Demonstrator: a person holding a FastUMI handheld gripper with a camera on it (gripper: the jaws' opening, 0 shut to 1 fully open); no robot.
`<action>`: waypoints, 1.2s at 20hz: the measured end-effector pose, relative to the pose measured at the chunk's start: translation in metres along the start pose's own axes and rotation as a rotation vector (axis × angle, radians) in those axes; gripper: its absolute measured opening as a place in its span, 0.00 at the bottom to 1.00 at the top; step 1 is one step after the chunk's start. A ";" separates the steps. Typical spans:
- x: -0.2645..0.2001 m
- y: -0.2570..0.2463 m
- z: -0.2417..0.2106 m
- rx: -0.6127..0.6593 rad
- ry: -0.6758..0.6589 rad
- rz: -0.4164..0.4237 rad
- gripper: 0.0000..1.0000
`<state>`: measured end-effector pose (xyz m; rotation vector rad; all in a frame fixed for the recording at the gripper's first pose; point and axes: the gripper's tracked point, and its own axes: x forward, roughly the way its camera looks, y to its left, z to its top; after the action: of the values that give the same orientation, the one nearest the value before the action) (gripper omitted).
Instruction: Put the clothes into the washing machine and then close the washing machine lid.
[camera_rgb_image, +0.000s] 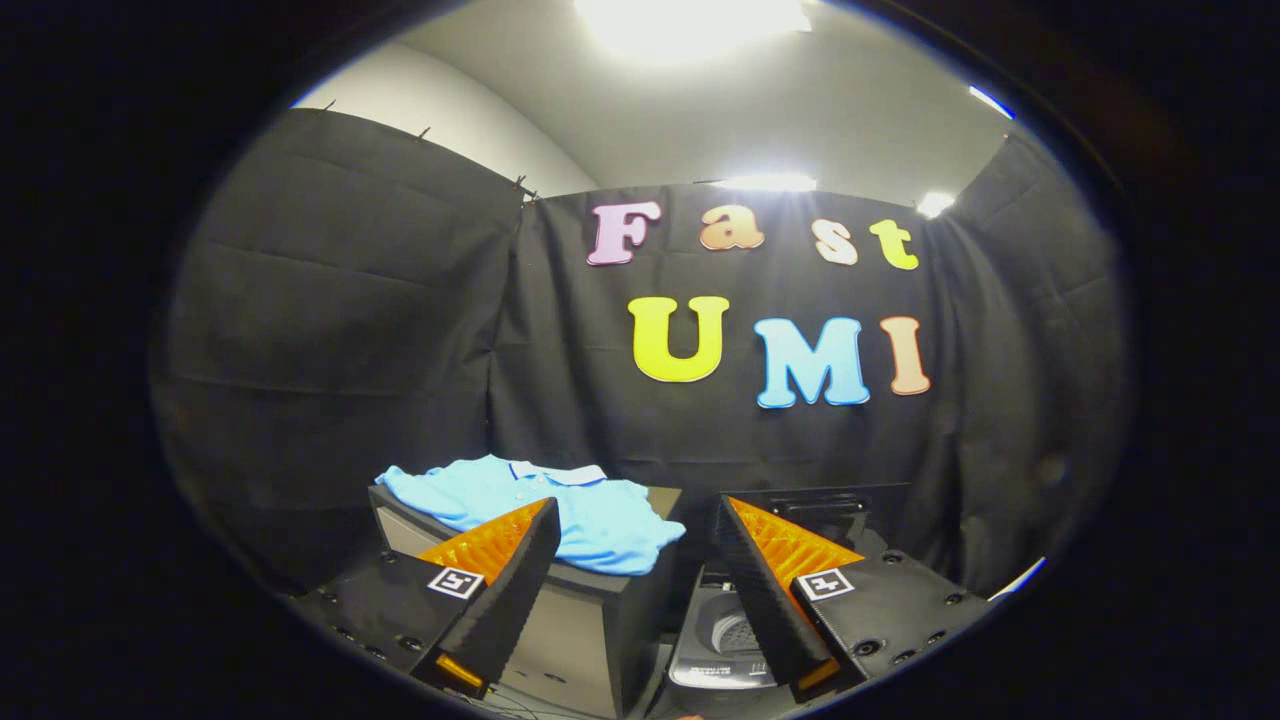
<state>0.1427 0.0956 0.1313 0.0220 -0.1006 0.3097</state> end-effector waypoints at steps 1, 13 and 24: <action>0.009 0.005 0.002 0.006 0.006 0.022 0.98; 0.108 0.068 0.013 0.029 0.087 0.178 0.98; 0.217 0.116 -0.014 0.041 0.280 0.256 0.98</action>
<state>0.3142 0.2724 0.1398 0.0064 0.1822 0.5670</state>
